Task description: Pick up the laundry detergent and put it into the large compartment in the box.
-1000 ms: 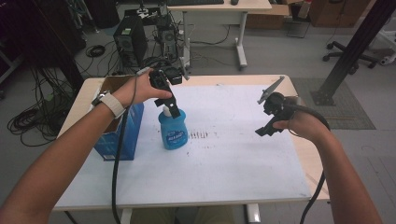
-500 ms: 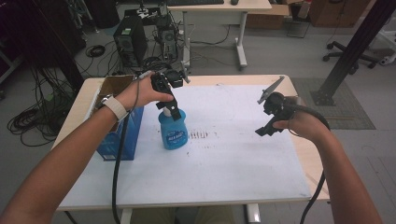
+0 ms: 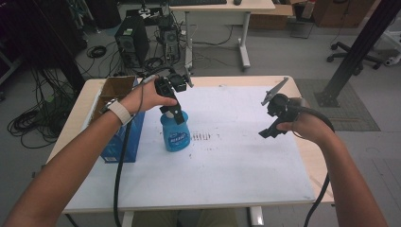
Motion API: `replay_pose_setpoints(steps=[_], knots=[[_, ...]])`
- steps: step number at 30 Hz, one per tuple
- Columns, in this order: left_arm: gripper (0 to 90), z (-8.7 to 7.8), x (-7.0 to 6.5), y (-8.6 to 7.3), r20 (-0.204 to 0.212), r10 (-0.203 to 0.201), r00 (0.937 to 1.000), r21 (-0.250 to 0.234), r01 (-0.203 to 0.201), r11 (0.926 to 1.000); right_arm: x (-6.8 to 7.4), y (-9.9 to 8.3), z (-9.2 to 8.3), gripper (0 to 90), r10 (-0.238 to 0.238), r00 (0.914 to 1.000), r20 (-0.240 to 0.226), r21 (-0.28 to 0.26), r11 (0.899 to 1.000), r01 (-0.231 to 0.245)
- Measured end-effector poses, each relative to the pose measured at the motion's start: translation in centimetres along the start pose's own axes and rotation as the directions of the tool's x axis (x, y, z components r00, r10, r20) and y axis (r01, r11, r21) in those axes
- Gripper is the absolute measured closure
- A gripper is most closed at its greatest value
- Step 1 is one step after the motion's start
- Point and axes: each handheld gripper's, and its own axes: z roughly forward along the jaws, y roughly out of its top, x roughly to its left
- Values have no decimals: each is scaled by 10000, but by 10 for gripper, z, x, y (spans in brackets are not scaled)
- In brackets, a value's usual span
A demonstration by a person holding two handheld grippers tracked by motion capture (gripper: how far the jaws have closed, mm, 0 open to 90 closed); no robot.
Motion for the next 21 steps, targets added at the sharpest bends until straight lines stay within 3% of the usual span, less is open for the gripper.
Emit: replay_pose_setpoints(steps=[21], knots=[[84,21,3,-4,8,30,10000,102,-30,9999,1,1,2,83,16,10000,-9,39,10000,-16]])
